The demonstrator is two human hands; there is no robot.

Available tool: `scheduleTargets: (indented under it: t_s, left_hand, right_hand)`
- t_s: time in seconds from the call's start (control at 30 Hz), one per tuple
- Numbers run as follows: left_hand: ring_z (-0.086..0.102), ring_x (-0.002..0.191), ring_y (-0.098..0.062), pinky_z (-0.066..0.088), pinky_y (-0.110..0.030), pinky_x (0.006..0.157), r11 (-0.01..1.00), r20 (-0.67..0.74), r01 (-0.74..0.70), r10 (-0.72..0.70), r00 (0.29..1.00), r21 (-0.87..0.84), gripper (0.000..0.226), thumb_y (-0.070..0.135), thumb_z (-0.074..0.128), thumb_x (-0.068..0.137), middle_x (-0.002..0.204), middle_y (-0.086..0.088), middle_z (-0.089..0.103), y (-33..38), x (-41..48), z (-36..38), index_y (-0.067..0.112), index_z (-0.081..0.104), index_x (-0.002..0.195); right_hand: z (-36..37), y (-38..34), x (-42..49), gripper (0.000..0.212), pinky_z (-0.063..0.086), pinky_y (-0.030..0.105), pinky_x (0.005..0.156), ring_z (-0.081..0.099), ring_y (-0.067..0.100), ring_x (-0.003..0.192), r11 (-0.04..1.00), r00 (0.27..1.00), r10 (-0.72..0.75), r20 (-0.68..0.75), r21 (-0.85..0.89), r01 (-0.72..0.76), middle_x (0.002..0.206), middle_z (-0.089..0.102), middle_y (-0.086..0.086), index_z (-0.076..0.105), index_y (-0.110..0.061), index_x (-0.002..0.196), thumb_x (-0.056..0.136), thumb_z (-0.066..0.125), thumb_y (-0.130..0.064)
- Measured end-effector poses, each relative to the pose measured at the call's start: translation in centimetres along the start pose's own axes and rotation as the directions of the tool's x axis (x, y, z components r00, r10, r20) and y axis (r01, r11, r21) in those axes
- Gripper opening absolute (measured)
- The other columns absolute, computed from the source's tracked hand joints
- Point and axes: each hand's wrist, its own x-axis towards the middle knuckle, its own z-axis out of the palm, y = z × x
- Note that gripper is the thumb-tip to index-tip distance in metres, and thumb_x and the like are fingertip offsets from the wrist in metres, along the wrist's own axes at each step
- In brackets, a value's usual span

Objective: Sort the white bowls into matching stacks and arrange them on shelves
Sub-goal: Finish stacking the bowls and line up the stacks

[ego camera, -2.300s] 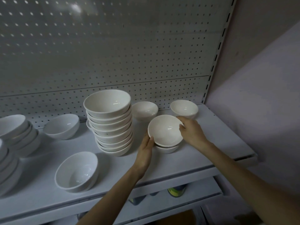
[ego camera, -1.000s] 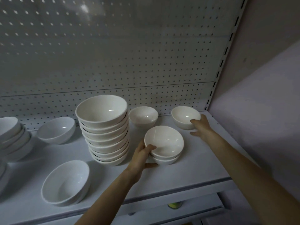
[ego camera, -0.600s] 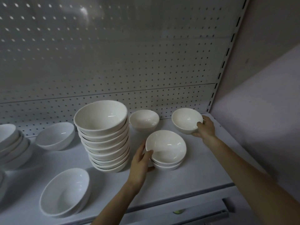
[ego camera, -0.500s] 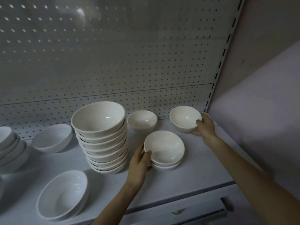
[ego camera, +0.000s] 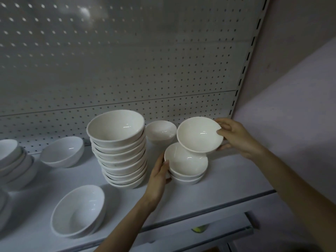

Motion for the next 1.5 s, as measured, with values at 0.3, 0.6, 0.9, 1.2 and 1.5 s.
scheduleTargets:
  t_s: [0.3,0.6,0.9,1.2,1.5]
  left_hand:
    - [0.048,0.103,0.014,0.047,-0.030,0.089,1.000,0.023,-0.007,0.007,1.000,-0.008,0.032,0.027,0.034,0.102,0.116,0.036,0.047,0.2,-0.1,-0.1,0.047,0.038,0.127]
    - [0.043,0.117,0.012,0.043,-0.030,0.094,0.998,0.044,-0.051,0.049,0.998,0.031,0.033,0.037,0.026,0.102,0.130,0.029,0.046,-0.1,-0.4,-0.4,0.049,0.038,0.131]
    - [0.044,0.105,0.017,0.037,-0.029,0.097,0.999,0.053,-0.028,0.026,0.998,0.030,0.030,0.032,0.031,0.102,0.116,0.040,0.042,-0.1,-0.3,-0.1,0.052,0.033,0.123]
    - [0.046,0.111,0.004,0.038,-0.033,0.099,0.999,0.010,-0.031,0.031,0.999,0.035,0.038,0.032,0.030,0.102,0.124,0.024,0.046,0.1,0.0,0.3,0.035,0.033,0.140]
    - [0.049,0.094,0.012,0.045,-0.024,0.086,0.999,0.028,0.023,-0.023,0.999,0.024,0.022,0.032,0.033,0.101,0.108,0.031,0.047,0.9,0.2,0.0,0.043,0.038,0.119]
  right_hand:
    - [2.3,0.3,-1.5,0.034,0.057,0.031,0.053,0.054,0.023,0.110,0.994,0.997,-0.016,0.070,-0.105,0.023,0.119,0.055,0.001,0.056,-0.024,0.112,0.091,0.045,0.001]
    - [4.2,1.2,-2.3,0.037,0.058,0.043,0.070,0.054,0.020,0.108,0.959,0.997,-0.081,-0.001,-0.274,0.078,0.109,0.058,-0.001,0.061,-0.020,0.114,0.090,0.044,0.003]
    - [4.5,2.2,-2.9,0.040,0.053,0.042,0.083,0.061,0.028,0.100,0.859,0.981,-0.190,-0.034,-0.489,0.149,0.108,0.067,0.012,0.060,-0.011,0.122,0.088,0.045,0.004]
    - [4.7,2.9,-3.0,0.040,0.045,0.031,0.089,0.060,0.027,0.107,0.845,0.989,-0.145,-0.016,-0.523,0.115,0.114,0.066,0.012,0.060,-0.009,0.122,0.087,0.046,0.003]
    - [4.5,2.0,0.3,0.038,0.033,0.020,0.092,0.050,0.018,0.122,0.904,0.993,-0.118,0.000,-0.414,0.107,0.136,0.052,0.003,0.050,-0.012,0.132,0.095,0.051,-0.023]
